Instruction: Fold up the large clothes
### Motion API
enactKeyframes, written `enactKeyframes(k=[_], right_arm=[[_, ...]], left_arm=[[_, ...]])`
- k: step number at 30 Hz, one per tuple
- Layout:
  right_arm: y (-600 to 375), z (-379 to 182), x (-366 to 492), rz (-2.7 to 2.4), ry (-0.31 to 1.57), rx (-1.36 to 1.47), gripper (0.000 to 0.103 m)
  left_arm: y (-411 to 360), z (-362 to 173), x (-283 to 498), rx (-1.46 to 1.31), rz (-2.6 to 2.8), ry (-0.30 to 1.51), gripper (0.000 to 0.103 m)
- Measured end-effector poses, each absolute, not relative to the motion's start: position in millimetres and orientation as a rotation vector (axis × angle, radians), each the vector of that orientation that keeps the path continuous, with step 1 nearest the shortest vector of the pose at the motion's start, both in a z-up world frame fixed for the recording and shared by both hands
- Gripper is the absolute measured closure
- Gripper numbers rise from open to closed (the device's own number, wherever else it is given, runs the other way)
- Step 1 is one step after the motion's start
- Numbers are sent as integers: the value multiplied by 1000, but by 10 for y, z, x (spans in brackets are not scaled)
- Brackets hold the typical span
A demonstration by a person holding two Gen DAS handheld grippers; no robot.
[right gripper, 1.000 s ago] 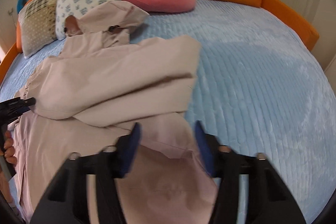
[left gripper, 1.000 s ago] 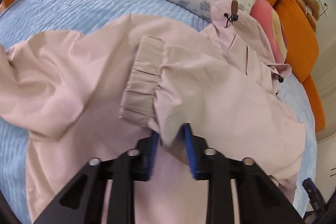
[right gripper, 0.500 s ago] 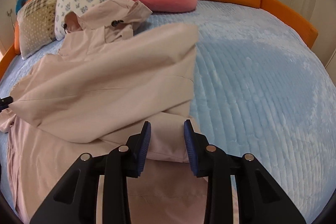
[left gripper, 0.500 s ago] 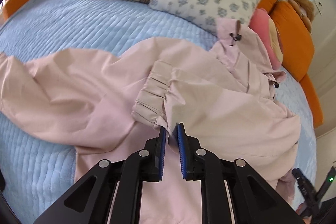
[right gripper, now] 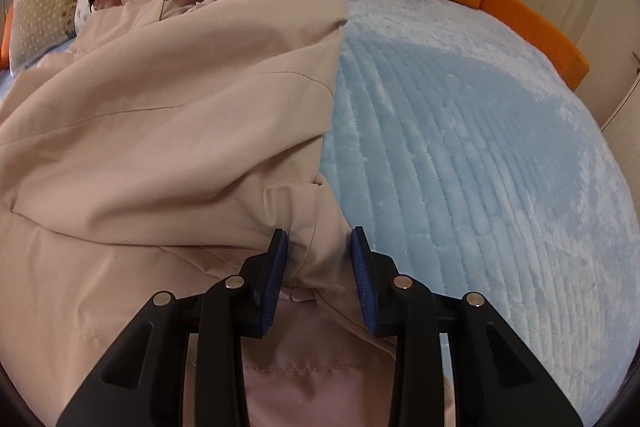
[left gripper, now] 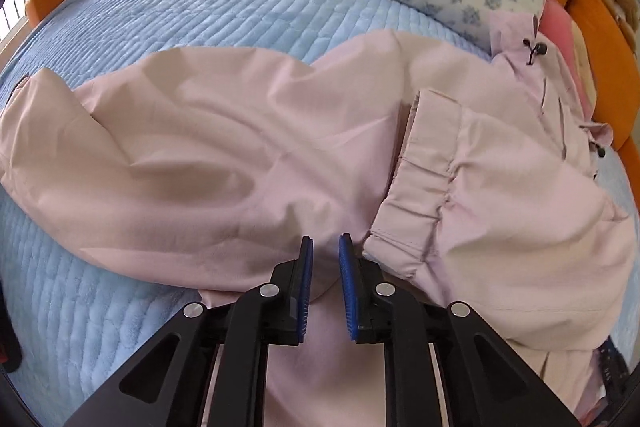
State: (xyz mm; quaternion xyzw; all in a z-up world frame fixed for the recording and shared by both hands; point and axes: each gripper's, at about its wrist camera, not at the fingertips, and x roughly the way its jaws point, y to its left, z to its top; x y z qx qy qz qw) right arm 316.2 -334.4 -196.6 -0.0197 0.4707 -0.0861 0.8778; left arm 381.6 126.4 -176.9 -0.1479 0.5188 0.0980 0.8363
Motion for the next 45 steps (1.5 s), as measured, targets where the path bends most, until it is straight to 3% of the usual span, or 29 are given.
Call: enactKeyframes(k=[3, 6, 7, 10, 20, 34, 45], right_arm=[[-3267, -1885, 3135, -207, 964, -79, 70], [-3063, -1700, 3043, -199, 904, -122, 70], [-2974, -1638, 3020, -188, 884, -133, 70], [-2632, -1433, 2976, -103, 839, -133, 70], [-1328, -1289, 3048, 168, 823, -107, 70], [382, -1135, 3564, 358, 830, -20, 68], [1076, -1802, 3930, 346, 1008, -49, 69]], left_arm=[[1258, -1704, 3769, -301, 192, 1081, 78], [1281, -1592, 3666, -272, 185, 1056, 46], [1299, -1540, 3616, -256, 182, 1041, 28], [1434, -1358, 3395, -264, 137, 990, 10], [2492, -1173, 2699, -489, 194, 990, 10], [2882, -1421, 2062, -524, 255, 995, 10], [3391, -1521, 2348, -604, 343, 999, 10]])
